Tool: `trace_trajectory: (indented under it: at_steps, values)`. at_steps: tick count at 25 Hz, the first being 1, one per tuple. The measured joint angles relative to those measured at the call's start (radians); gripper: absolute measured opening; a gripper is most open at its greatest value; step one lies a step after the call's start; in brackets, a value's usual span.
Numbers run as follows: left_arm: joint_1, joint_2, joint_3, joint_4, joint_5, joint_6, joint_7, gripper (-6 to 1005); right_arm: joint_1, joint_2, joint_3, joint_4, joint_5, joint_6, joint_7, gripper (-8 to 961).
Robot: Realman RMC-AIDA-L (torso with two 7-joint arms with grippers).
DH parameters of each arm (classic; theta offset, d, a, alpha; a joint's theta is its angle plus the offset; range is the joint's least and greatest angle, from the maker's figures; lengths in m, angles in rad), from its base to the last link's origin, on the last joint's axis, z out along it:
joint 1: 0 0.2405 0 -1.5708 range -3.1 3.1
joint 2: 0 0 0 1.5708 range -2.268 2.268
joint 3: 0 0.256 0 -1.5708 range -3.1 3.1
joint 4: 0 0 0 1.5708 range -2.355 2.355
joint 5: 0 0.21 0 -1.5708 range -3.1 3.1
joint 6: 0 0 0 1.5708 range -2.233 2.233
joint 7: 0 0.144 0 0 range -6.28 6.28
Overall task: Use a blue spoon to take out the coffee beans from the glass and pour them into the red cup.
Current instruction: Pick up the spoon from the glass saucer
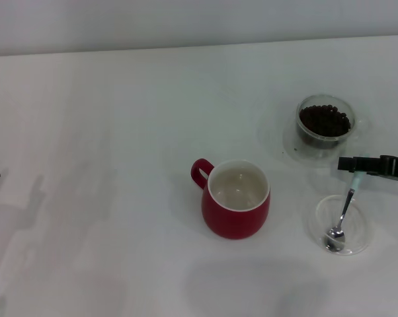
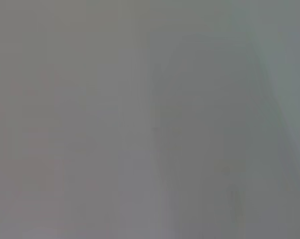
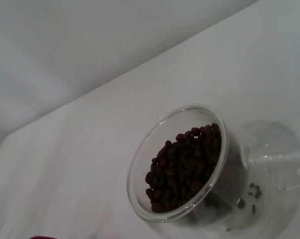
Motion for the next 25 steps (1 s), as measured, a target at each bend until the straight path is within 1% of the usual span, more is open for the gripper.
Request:
trace_trajectory:
  at_steps: [1, 6, 25]
  values:
    - [0.0, 0.0, 0.0, 0.0, 0.0, 0.0, 0.0, 653, 0.0, 0.001, 0.0, 0.0, 0.0, 0.0, 0.0, 646]
    - [-0.007, 0.0, 0.003, -0.011, 0.0, 0.0, 0.0, 653, -0.001, 0.004, 0.0, 0.0, 0.0, 0.0, 0.0, 436]
    - [-0.028, -0.001, 0.0, -0.024, -0.004, -0.013, 0.0, 653, 0.003, 0.0, 0.01, 0.0, 0.005, 0.004, 0.005, 363]
